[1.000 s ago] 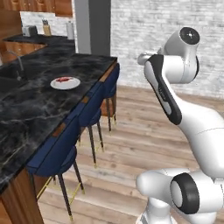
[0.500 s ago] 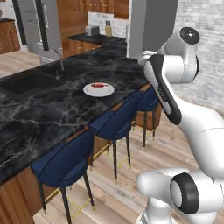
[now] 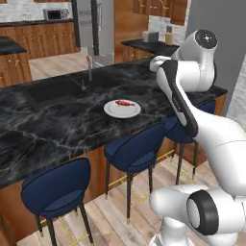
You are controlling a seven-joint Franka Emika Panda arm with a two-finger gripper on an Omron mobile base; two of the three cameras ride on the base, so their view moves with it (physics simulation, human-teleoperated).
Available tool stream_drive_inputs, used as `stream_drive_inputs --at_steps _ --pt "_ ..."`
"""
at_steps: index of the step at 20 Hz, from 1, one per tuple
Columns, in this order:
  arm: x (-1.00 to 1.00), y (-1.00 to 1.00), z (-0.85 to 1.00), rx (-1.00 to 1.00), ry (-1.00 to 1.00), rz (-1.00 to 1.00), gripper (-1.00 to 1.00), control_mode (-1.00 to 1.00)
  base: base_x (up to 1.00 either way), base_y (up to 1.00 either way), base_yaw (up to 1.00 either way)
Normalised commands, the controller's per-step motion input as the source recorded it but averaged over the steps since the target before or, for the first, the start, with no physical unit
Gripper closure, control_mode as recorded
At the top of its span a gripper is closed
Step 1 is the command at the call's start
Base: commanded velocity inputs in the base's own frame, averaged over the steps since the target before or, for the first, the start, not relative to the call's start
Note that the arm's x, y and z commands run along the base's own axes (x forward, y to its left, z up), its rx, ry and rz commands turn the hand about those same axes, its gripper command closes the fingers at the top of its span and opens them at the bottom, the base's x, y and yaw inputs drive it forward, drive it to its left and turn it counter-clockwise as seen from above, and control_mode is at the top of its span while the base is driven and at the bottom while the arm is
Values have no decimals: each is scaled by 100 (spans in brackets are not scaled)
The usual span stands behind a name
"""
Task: Take the cheese, fish, and bell pepper from the fridge and place them on the plate on the dining counter to create an appetizer plate.
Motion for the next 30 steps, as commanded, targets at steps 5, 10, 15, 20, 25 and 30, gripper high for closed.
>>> stream_drive_inputs --at_steps 5,10,15,20,25,30 --pt "0 0 0 0 0 0 100 100 91 -72 50" --pt "0 0 0 0 0 0 100 100 99 -39 45" --pt "0 0 0 0 0 0 100 100 87 -33 42" --pt "7 -19 -41 8 8 24 100 -100 7 -6 7" --pt "0 -28 -61 4 21 11 100 -100 0 0 0" --pt "26 -6 -88 0 28 3 100 -100 0 0 0"
